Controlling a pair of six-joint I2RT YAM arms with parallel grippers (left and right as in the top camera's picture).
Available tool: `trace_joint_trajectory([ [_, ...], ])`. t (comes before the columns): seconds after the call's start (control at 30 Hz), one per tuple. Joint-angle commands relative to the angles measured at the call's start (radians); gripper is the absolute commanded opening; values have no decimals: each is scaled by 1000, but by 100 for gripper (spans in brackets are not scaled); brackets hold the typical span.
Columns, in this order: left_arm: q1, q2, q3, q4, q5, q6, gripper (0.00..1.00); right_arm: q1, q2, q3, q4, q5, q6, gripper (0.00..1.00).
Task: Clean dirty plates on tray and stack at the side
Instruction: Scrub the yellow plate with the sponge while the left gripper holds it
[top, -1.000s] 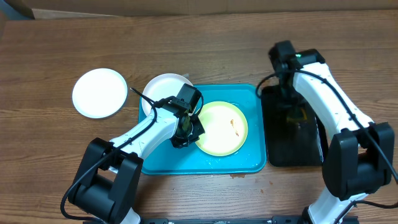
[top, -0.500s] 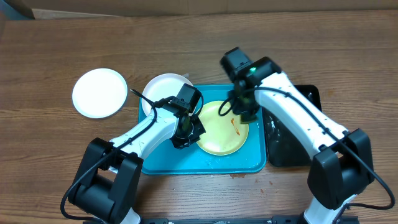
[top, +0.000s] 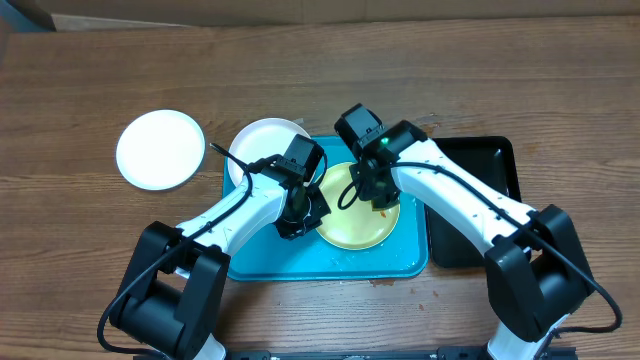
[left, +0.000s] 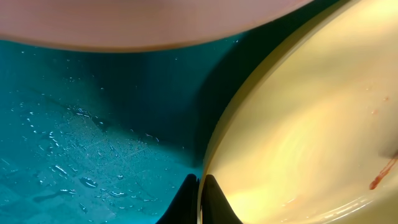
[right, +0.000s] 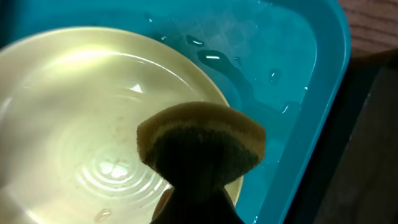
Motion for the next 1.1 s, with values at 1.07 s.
trace_joint_trajectory([
  [1.07, 6, 10, 10, -3, 4, 3, 4, -104, -4, -303, 322, -413, -82, 4],
])
